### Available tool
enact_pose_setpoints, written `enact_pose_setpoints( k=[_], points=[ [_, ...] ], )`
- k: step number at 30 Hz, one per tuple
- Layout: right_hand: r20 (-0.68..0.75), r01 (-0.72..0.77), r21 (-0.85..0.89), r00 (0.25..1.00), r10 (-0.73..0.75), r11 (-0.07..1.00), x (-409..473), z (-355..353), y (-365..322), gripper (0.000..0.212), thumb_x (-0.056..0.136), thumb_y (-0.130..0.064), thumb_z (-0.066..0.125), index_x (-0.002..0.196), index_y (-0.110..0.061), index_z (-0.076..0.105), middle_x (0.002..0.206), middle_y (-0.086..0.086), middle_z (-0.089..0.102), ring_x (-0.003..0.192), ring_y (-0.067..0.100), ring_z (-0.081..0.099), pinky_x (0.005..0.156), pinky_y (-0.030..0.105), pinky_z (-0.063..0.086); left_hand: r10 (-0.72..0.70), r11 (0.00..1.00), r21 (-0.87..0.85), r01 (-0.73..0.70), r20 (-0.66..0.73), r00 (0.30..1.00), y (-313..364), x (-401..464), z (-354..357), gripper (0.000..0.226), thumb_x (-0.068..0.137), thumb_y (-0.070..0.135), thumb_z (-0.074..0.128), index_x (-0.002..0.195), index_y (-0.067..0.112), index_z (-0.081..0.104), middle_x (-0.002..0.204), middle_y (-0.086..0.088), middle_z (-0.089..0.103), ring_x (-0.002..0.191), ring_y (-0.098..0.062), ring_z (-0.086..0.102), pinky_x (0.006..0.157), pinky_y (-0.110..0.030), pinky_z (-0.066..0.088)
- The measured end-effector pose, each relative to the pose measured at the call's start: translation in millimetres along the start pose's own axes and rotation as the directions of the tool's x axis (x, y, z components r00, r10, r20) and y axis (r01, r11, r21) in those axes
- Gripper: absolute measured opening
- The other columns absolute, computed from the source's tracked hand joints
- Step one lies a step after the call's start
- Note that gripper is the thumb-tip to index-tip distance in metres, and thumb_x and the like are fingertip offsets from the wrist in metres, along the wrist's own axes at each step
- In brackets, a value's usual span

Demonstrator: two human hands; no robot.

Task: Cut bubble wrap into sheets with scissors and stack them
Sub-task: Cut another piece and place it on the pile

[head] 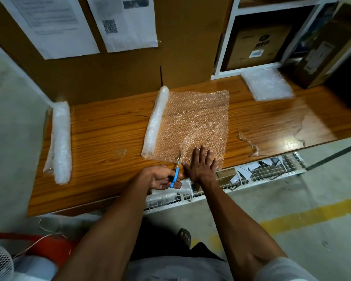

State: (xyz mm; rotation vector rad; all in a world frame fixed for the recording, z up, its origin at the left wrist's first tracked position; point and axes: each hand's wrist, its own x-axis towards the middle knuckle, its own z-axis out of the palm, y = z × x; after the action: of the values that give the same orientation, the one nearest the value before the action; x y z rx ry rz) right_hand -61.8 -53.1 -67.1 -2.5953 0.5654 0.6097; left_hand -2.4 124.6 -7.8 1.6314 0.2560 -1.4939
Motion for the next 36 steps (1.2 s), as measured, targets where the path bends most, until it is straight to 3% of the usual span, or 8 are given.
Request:
enact_pose_setpoints(
  k=[6, 10, 17, 21, 26, 32, 34, 36],
  points=[
    [-0.002, 0.005, 0.003, 1.000, -0.005, 1.000, 2, 0, 1, 0.091, 0.102, -0.075, 0.016, 0.164, -0.020, -0.022, 0.165, 0.009, -0.040, 0.150, 0.038, -0.038, 0.120, 0.062, -0.019, -0.007, 1.000, 0.019, 0.007, -0.008, 1.000, 12, 0, -2, 0.016, 0.104, 0.020, 0.060, 0.111, 0.008, 0.069, 0.114, -0.015, 0.076, 0.082, -0.012, 0.076, 0.048, -0.016, 0.050],
    [-0.026, -0.002, 0.001, 1.000, 0.002, 1.000, 2, 2, 1, 0.090, 0.103, -0.074, 0.019, 0.164, -0.022, -0.020, 0.165, 0.010, -0.038, 0.152, 0.039, -0.035, 0.124, 0.064, -0.015, 0.034, 0.997, 0.075, -0.030, -0.060, 0.998, 20, 1, 2, 0.018, 0.098, 0.028, 0.070, 0.102, 0.011, 0.068, 0.093, -0.009, 0.078, 0.068, -0.009, 0.074, 0.045, -0.014, 0.047],
    [-0.100, 0.028, 0.000, 0.995, -0.027, 1.000, 2, -15, -3, 0.088, 0.103, -0.066, 0.037, 0.165, -0.031, -0.014, 0.169, 0.014, -0.031, 0.157, 0.045, -0.016, 0.123, 0.065, -0.008, 0.095, 0.995, 0.051, -0.089, -0.138, 0.986, 16, 15, 2, 0.012, 0.101, 0.006, 0.062, 0.095, 0.003, 0.071, 0.091, -0.017, 0.075, 0.064, -0.014, 0.074, 0.044, -0.013, 0.044],
    [-0.135, 0.102, -0.083, 0.984, -0.112, 0.991, 17, -22, 3, 0.074, 0.108, -0.062, 0.024, 0.165, -0.036, -0.015, 0.169, 0.012, -0.031, 0.158, 0.042, -0.017, 0.125, 0.065, -0.007, 0.088, 0.996, 0.015, -0.086, -0.160, 0.983, 12, 17, 2, 0.005, 0.099, 0.003, 0.065, 0.095, 0.001, 0.068, 0.103, -0.022, 0.076, 0.073, -0.018, 0.075, 0.044, -0.014, 0.045],
    [-0.112, 0.167, -0.169, 0.976, -0.188, 0.971, 29, -22, 19, 0.069, 0.106, -0.067, 0.014, 0.163, -0.041, -0.016, 0.166, 0.008, -0.035, 0.156, 0.039, -0.022, 0.124, 0.067, -0.010, 0.039, 0.999, 0.041, -0.034, -0.121, 0.992, 19, 8, 7, 0.014, 0.104, 0.008, 0.057, 0.099, 0.006, 0.070, 0.092, -0.013, 0.075, 0.049, -0.003, 0.063, 0.044, -0.012, 0.038],
    [-0.147, 0.188, -0.170, 0.966, -0.214, 0.967, 33, -17, 28, 0.072, 0.102, -0.073, 0.010, 0.163, -0.044, -0.014, 0.168, 0.006, -0.031, 0.157, 0.038, -0.019, 0.122, 0.066, -0.013, -0.019, 0.999, 0.030, 0.020, -0.058, 0.998, 34, 9, 11, 0.017, 0.103, 0.023, 0.062, 0.109, 0.008, 0.066, 0.099, -0.008, 0.075, 0.081, -0.011, 0.072, 0.066, -0.020, 0.051],
    [-0.153, 0.193, -0.187, 0.963, -0.222, 0.963, 34, -17, 30, 0.075, 0.101, -0.074, 0.012, 0.164, -0.043, -0.013, 0.169, 0.007, -0.029, 0.158, 0.039, -0.017, 0.122, 0.066, -0.012, -0.021, 1.000, 0.023, 0.022, -0.040, 0.999, 42, 6, 12, 0.031, 0.097, 0.037, 0.070, 0.106, 0.007, 0.067, 0.102, -0.010, 0.073, 0.091, -0.017, 0.070, 0.077, -0.026, 0.056],
    [-0.165, 0.200, -0.198, 0.958, -0.234, 0.960, 33, -19, 31, 0.078, 0.097, -0.076, 0.011, 0.165, -0.042, -0.009, 0.171, 0.008, -0.026, 0.158, 0.039, -0.015, 0.121, 0.065, -0.013, -0.009, 0.999, 0.046, 0.012, -0.067, 0.998, 50, 6, 13, 0.045, 0.091, 0.046, 0.075, 0.114, 0.008, 0.067, 0.105, -0.009, 0.071, 0.093, -0.018, 0.068, 0.073, -0.026, 0.057]
  ],
)
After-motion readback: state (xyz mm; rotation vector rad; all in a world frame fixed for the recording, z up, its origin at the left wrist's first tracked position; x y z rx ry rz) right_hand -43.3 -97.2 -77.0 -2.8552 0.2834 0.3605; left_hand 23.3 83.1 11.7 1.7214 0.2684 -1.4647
